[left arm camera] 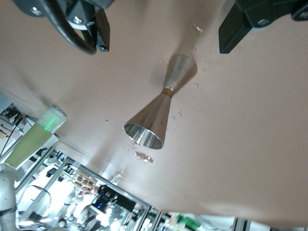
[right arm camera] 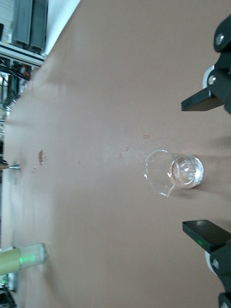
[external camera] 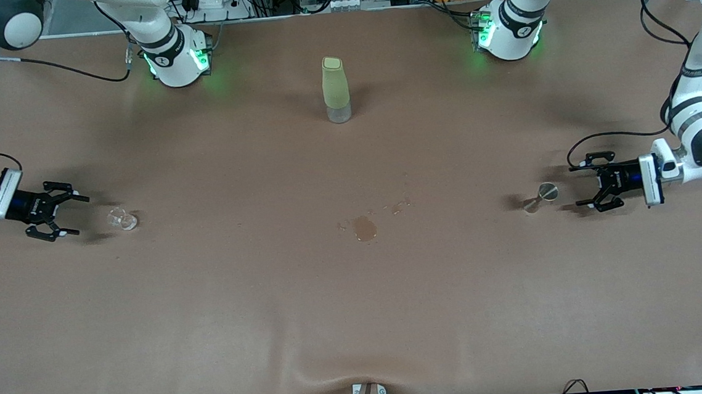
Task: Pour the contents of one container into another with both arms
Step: 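Close the left gripper on the jigger while the right gripper grasps the beaker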
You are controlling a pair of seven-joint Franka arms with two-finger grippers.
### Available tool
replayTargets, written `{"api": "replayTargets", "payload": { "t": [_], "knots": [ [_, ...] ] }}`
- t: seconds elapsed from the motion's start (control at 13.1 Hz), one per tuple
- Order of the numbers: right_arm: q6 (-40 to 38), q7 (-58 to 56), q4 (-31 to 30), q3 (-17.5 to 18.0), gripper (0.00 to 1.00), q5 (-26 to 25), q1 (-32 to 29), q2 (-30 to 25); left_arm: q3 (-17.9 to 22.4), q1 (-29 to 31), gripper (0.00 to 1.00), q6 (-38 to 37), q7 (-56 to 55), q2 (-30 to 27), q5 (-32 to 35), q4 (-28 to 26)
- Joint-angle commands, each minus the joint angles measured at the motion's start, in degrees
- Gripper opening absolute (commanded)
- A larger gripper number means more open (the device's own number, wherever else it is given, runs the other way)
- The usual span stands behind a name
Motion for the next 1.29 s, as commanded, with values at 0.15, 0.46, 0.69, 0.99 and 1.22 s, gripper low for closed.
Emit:
{"api": "replayTargets", "payload": {
  "t": [0.15,0.46,0.69,0.99,1.22],
  "knots": [
    [-4.99,-15.28,1.87,-0.60,1.00,7.13,-1.26,6.95,-2.58,-0.16,0.81,-1.47,14.72,3.74,-2.41,2.59],
    [-7.98,-19.69,3.19,-0.60,1.00,10.21,-1.61,11.35,-2.94,-0.43,0.73,-1.39,20.89,4.53,-2.50,2.68],
    [-8.16,-21.63,3.28,-0.60,1.00,11.09,-1.52,12.93,-3.02,-1.31,0.66,-1.38,25.64,5.15,-2.50,3.64],
    [-9.47,-23.39,3.28,-0.60,1.00,12.33,-1.52,14.51,-3.11,-1.75,0.60,-1.38,29.60,5.59,-3.64,3.91],
    [-9.48,-24.53,3.28,-0.42,1.00,12.33,-1.52,14.96,-3.11,-2.19,0.59,-1.38,30.57,6.03,-3.73,3.91]
  ]
}}
